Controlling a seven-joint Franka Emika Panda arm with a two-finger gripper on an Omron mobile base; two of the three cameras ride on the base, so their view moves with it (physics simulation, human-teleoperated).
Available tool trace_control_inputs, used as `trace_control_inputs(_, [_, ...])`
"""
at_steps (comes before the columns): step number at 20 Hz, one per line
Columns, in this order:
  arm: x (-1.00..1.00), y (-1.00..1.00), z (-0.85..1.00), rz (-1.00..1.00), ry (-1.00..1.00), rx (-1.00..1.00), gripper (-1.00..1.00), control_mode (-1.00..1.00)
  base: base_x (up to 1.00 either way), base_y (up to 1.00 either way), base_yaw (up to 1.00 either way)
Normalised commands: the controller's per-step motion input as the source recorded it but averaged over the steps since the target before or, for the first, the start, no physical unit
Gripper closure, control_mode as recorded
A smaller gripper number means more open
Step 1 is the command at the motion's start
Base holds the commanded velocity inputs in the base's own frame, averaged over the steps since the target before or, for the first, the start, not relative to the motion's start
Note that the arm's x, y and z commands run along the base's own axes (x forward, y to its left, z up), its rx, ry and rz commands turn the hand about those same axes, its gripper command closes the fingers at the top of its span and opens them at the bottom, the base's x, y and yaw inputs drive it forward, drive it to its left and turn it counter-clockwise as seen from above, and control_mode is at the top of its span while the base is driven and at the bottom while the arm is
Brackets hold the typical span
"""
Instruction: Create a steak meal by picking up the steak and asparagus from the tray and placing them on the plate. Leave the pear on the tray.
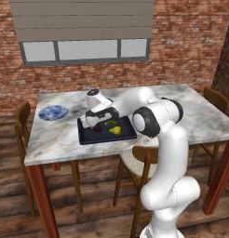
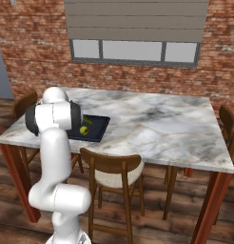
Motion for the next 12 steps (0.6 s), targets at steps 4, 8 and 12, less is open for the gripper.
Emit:
trace_control_inputs(4, [0.43,0.08,-0.26,0.00,0.05,-0.03,-1.00,-1.00,0.00,0.00,0.00])
trace_control_inputs(8, [0.41,0.01,-0.29,0.00,0.04,-0.01,-1.00,-1.00,0.00,0.00,0.00])
trace_control_inputs(12, [0.37,0.00,-0.29,0.00,0.02,0.00,-1.00,-1.00,0.00,0.00,0.00])
